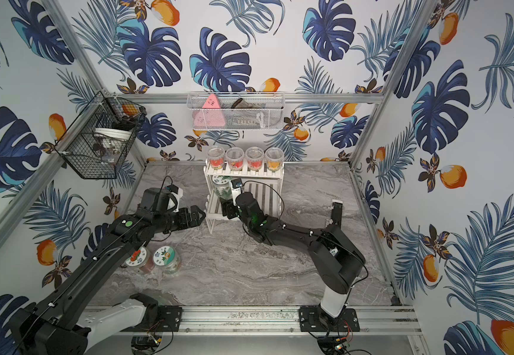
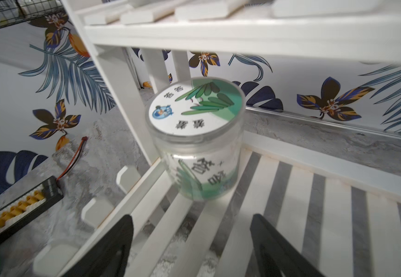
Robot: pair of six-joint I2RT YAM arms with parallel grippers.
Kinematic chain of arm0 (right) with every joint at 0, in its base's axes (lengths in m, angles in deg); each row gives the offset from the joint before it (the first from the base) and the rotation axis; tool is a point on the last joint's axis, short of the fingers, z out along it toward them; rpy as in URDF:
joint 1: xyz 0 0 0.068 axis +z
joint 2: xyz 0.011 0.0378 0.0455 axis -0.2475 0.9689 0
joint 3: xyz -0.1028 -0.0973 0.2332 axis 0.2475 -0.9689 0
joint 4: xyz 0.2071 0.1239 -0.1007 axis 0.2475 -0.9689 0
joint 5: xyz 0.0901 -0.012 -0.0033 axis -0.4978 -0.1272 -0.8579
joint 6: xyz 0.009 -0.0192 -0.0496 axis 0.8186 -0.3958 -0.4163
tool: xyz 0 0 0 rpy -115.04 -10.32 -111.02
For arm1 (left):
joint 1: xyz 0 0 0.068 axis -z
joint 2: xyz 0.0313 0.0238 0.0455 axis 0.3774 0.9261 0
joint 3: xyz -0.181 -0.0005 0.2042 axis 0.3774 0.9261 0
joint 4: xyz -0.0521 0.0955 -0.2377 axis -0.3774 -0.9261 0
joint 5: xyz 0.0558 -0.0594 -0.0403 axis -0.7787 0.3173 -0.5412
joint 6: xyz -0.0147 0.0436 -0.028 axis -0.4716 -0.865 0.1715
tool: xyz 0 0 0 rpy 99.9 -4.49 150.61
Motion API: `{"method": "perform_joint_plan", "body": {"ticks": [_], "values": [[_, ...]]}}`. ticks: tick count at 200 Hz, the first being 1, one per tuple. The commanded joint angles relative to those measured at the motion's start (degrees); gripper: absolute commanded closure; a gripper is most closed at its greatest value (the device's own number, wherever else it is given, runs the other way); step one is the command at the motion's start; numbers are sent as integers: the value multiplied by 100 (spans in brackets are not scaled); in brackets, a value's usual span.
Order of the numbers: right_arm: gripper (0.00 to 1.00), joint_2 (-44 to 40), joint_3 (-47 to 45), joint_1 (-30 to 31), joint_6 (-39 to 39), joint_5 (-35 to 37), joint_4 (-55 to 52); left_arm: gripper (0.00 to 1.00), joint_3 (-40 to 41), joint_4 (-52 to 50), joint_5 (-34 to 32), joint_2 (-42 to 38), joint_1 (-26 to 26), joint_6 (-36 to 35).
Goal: Place the seed container on the shelf
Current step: Place the seed jar on the shelf.
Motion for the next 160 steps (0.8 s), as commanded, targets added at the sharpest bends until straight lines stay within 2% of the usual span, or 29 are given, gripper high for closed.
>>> {"method": "perform_joint_plan", "body": {"ticks": [1, 27, 63, 76, 90, 121, 136, 160], "values": [[18, -794, -494, 7, 286, -413, -598, 1, 81, 144, 163, -114, -5, -259], [15, -2196, -1091, 7, 577, -373, -1629, 1, 117, 169, 227, -62, -10, -223], [10, -3898, -1150, -43, 946, 650, -3852, 2, 105, 468, 501, 33, 3, -156], [10, -4298, -1114, -201, 1186, 1031, -4523, 1, 91, 529, 545, 56, 67, -115], [10, -4567, -1042, -583, 1479, 1141, -5203, 1, 78, 566, 448, 78, 296, -124], [1, -4668, -648, -1686, 2567, 1581, -6917, 1, -23, 576, -316, 180, 1545, 28], [0, -4665, -488, -2227, 3027, 1851, -7588, 1, 18, 771, -576, 284, 2165, 197], [0, -4767, -290, -3156, 3485, 1575, -8213, 1, 9, 1010, -962, 588, 3021, 340]]}}
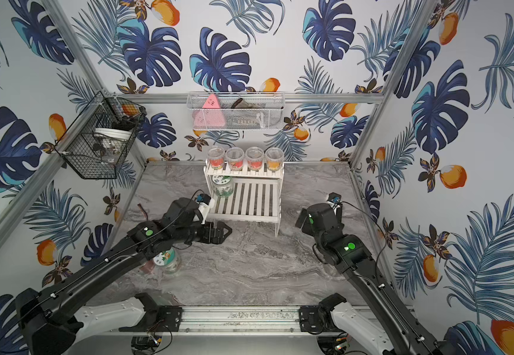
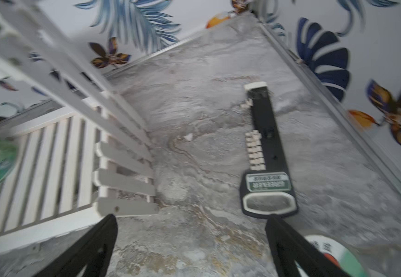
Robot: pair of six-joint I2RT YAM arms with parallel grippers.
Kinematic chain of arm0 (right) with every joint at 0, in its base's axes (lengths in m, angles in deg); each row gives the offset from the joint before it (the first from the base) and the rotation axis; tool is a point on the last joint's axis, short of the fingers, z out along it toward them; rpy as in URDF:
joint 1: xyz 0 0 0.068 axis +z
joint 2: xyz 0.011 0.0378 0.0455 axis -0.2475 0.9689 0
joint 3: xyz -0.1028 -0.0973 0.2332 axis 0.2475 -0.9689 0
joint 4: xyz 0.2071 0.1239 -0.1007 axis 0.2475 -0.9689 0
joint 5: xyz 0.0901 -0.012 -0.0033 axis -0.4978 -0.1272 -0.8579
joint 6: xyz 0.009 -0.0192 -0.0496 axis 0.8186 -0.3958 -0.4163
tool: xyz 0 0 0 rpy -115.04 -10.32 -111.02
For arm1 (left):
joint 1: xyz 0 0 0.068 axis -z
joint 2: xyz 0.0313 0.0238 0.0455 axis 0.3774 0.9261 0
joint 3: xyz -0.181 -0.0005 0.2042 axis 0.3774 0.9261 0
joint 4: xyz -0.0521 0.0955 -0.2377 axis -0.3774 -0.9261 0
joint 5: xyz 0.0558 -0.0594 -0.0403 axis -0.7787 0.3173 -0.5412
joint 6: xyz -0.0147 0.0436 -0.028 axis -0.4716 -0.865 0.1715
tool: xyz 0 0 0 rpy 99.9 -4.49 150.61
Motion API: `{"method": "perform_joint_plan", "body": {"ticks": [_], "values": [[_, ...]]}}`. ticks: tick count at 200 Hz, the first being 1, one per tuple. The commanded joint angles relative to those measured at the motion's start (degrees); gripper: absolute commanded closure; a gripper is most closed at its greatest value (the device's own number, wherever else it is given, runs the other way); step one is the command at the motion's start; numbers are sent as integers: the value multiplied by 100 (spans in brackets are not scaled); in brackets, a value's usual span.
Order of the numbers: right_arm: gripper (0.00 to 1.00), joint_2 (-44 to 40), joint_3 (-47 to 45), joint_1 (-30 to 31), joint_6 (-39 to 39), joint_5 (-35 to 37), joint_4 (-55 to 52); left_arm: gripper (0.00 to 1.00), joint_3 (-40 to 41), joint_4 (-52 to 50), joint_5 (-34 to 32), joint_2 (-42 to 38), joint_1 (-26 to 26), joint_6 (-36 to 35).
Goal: Place the seed container on the shelf
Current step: Place the seed jar on the shelf, then move the seed jar to the center of the board.
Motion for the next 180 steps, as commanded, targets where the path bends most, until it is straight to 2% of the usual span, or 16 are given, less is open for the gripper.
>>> {"method": "perform_joint_plan", "body": {"ticks": [1, 19, 37, 65, 79, 113, 135, 180], "values": [[0, -93, 197, -674, 855, 68, -1312, 1, -31, 380, -615, 218, 655, 256], [0, -113, 203, -1363, 775, -179, -1440, 1, -128, 472, -893, 509, 1215, 262], [0, -16, 52, -2084, 483, -856, -1275, 1, -254, 574, -975, 800, 1578, 237], [0, 357, -219, -3180, 449, -1805, -1327, 1, -523, 589, -1019, 1193, 1932, 103], [0, 567, -374, -3537, 384, -2148, -1265, 1, -575, 588, -1015, 1275, 1985, 51], [0, 1148, -253, -3619, 537, -1786, -1526, 1, -562, 521, -1117, 1289, 1991, -34], [0, 1432, -183, -3619, 681, -1890, -1714, 1, -558, 458, -1251, 1254, 1983, -90], [0, 1530, -617, -3619, 925, -2129, -1491, 1, -592, 407, -1406, 1290, 1976, -185]]}}
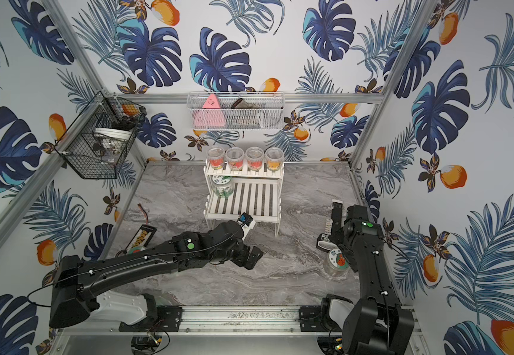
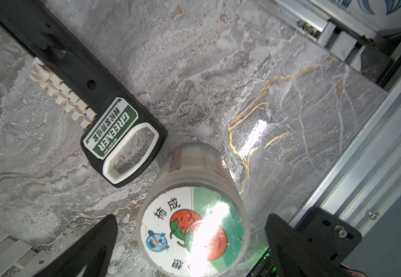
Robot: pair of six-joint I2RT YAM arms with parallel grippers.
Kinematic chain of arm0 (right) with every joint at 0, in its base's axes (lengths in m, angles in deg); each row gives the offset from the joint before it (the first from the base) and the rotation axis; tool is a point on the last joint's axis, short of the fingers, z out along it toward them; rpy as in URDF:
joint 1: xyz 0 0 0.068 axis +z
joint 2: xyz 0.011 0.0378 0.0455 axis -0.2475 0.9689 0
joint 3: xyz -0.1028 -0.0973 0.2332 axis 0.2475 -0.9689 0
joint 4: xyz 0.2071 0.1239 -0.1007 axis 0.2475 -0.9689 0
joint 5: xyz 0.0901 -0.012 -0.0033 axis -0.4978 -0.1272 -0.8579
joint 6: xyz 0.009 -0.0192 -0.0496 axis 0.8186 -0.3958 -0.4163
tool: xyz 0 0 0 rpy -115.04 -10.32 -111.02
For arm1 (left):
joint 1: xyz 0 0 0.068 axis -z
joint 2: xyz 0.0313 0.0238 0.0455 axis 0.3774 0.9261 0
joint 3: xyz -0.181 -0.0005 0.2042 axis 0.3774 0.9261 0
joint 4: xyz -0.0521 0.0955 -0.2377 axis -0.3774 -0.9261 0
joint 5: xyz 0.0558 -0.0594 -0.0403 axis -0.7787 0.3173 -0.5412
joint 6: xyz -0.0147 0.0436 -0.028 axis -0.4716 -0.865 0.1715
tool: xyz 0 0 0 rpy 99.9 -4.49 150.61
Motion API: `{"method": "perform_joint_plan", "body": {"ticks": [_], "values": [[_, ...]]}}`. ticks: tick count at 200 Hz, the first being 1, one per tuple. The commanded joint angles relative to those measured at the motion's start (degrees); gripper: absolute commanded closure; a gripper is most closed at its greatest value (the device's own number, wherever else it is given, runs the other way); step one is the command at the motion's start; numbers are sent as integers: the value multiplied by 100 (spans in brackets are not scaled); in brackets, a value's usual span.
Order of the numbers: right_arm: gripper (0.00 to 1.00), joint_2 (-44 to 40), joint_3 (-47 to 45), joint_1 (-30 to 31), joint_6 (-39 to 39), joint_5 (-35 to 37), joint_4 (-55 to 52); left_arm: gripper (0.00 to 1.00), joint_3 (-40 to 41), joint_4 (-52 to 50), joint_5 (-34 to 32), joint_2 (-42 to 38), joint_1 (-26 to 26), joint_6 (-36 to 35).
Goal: Place the seed container on the shelf
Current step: Move the seed jar to the center of the board.
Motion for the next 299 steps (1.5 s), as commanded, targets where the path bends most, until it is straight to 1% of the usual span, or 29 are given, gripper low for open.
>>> {"method": "perform_joint_plan", "body": {"ticks": [1, 45, 60, 79, 93, 131, 157, 188, 203, 206, 213, 244, 268, 283, 299], "values": [[0, 7, -191, 3, 227, -219, -19, 1, -72, -49, -156, 24, -10, -130], [0, 165, -440, 52, 220, -316, 161, 1, -70, -59, -157, 60, -76, -203], [2, 165, -507, 128, 103, -401, 313, 1, -51, -52, -143, 48, -121, -203], [6, 201, -487, 311, 95, -379, 313, 1, -41, -46, -129, 36, -174, -203], [9, 168, -478, 598, 113, -346, 326, 1, -33, -51, -129, 16, -203, -211], [15, 127, -504, 1810, 526, -67, 236, 1, 2, -87, -130, 10, -311, -194], [17, 233, -513, 2543, 747, -234, 198, 1, 42, -128, -185, -33, -376, -147], [18, 270, -507, 3590, 1047, -370, 200, 1, 222, -138, -359, -180, -509, 52], [17, 245, -465, 4129, 1145, -358, 319, 1, 371, -138, -439, -281, -596, 175], [18, 242, -456, 4365, 1152, -346, 360, 1, 398, -134, -445, -300, -618, 194], [18, 255, -436, 4667, 1152, -310, 448, 1, 472, -122, -449, -365, -663, 232], [15, 683, -195, 5661, 568, -542, 964, 1, 737, -171, -520, -581, -825, 423], [15, 922, -84, 6404, 152, -485, 1303, 1, 933, -359, -730, -854, -1019, 673], [15, 941, -65, 6708, -285, -507, 1564, 1, 1095, -422, -707, -1077, -1251, 835], [16, 953, -100, 6872, -873, -733, 1947, 1, 1263, -467, -563, -1243, -1532, 967]]}}
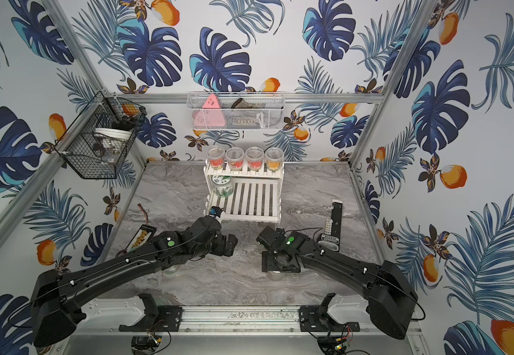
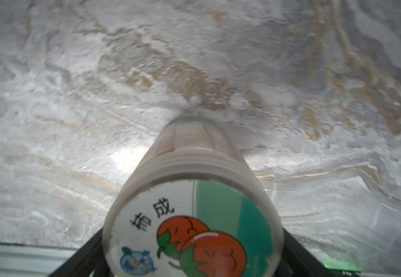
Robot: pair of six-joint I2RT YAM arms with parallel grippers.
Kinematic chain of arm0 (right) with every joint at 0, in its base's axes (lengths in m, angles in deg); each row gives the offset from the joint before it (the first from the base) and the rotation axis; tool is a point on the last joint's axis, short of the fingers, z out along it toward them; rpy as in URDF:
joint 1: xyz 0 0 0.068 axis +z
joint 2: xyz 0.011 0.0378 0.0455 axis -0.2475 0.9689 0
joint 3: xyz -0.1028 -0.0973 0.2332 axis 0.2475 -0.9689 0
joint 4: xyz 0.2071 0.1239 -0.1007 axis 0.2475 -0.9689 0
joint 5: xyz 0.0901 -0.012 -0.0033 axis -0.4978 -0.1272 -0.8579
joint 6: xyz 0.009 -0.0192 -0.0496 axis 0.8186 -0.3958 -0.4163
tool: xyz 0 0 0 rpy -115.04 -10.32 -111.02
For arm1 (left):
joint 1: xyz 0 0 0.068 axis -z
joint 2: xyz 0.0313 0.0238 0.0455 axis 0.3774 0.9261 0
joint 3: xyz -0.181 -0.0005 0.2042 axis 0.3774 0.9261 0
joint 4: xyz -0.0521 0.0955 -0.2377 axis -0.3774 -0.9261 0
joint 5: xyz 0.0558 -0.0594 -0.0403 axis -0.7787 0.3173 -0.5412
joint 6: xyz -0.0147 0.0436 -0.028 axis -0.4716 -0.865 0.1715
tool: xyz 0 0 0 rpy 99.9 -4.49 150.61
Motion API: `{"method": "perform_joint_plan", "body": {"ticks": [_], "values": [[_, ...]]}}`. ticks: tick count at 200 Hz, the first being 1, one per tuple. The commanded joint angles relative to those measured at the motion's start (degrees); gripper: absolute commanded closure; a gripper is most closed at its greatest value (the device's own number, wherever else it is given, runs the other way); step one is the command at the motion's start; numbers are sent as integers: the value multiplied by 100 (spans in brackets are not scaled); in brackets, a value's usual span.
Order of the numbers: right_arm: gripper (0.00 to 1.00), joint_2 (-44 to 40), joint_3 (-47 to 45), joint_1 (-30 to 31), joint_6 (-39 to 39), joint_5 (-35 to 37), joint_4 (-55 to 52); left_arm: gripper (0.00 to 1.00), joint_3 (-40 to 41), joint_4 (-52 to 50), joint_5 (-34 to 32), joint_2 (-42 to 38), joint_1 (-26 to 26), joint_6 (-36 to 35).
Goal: Place the seed container on the shelf
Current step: Move the seed jar to the center of the board.
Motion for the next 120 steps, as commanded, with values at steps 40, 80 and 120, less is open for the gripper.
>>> {"method": "perform_joint_plan", "body": {"ticks": [40, 80, 120], "values": [[18, 470, 298, 331, -2316, -768, 1229, 1, 349, -330, 169, -393, -569, 462], [18, 1040, 589, 575, -3237, -738, 1453, 1, 358, -547, 46, -599, -685, 549], [17, 1236, 595, 771, -3772, -229, 1922, 1, 427, -500, 329, -683, -714, 504]]}}
